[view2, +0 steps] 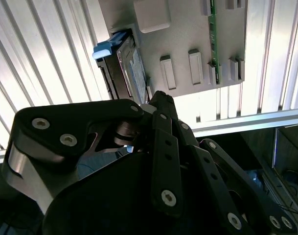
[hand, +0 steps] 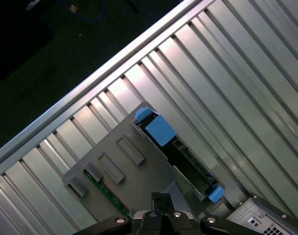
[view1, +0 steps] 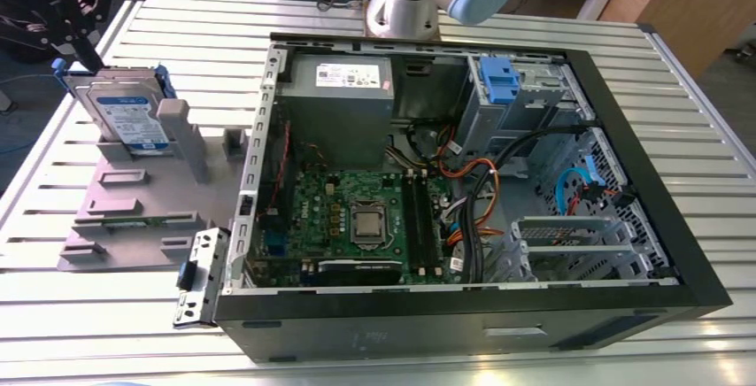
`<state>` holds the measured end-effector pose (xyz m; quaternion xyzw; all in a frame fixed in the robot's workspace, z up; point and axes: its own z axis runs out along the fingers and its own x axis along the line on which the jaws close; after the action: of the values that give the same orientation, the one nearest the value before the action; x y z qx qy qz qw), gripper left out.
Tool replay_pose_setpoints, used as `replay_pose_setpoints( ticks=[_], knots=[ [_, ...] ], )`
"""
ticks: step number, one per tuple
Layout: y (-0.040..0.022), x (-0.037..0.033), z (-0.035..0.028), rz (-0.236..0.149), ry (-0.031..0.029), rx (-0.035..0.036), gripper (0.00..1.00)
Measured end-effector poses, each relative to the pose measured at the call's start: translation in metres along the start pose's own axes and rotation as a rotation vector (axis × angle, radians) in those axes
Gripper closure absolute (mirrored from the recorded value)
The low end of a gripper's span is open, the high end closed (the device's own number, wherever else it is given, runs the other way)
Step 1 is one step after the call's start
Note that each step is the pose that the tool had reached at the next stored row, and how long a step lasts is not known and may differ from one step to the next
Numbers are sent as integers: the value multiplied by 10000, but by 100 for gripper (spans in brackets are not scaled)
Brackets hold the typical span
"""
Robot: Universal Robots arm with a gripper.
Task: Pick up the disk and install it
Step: 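Pick up the disk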
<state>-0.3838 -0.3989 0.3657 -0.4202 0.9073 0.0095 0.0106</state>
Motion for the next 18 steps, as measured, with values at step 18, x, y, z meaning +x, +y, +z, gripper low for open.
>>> replay_pose_setpoints(
  ticks=[18],
  knots=[
    [0, 0, 0, -96, 0, -3, 89]
  ],
)
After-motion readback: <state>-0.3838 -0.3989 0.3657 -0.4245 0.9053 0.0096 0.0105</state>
